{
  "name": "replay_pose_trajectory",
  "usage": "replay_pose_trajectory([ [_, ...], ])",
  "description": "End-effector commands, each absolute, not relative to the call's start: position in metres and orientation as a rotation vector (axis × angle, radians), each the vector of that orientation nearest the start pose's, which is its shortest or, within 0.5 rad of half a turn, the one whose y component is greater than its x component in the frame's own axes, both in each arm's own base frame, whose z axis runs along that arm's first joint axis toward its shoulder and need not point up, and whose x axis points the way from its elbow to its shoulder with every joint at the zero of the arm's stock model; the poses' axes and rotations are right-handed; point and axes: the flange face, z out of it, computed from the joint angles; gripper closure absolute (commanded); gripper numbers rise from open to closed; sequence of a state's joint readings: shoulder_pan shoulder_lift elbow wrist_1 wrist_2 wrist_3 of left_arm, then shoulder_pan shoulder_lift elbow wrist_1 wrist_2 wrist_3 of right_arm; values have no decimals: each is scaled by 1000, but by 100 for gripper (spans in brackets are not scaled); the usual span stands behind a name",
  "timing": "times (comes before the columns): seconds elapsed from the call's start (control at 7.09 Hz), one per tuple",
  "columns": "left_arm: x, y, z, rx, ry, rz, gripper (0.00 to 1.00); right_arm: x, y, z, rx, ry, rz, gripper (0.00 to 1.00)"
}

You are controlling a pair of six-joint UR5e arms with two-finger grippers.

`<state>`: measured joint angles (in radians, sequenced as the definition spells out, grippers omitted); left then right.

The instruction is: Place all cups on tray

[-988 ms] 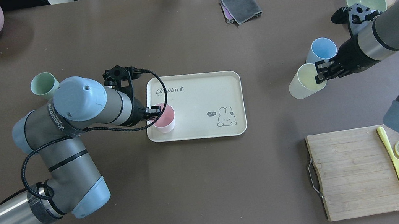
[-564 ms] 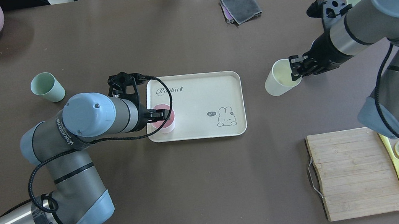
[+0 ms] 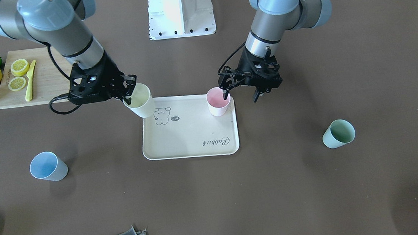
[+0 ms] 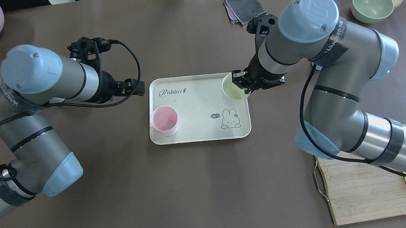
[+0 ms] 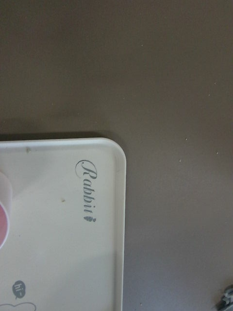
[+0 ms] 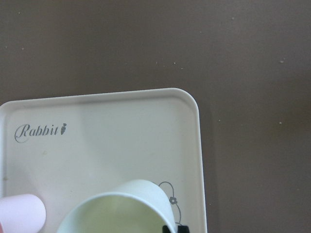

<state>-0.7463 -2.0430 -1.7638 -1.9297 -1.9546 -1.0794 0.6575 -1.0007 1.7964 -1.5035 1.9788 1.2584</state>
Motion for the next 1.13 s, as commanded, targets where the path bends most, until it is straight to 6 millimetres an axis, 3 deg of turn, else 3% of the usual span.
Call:
replay_pose_trajectory([
  [0.0, 316, -554, 310, 335, 965, 38, 2, -490, -459, 233, 49, -884, 132, 100],
  [0.28, 234, -617, 376, 333, 912, 143, 2, -509, -457, 243, 45, -858, 125, 100],
  [0.42, 212, -636, 408, 335, 872, 165, 2, -518, -457, 251, 43, -859, 118, 100],
  [0.85, 214, -653, 469, 327, 855, 174, 2, -525, -451, 257, 40, -852, 109, 100],
  [0.99, 214, -653, 473, 325, 852, 172, 3, -525, -452, 258, 42, -850, 106, 97],
])
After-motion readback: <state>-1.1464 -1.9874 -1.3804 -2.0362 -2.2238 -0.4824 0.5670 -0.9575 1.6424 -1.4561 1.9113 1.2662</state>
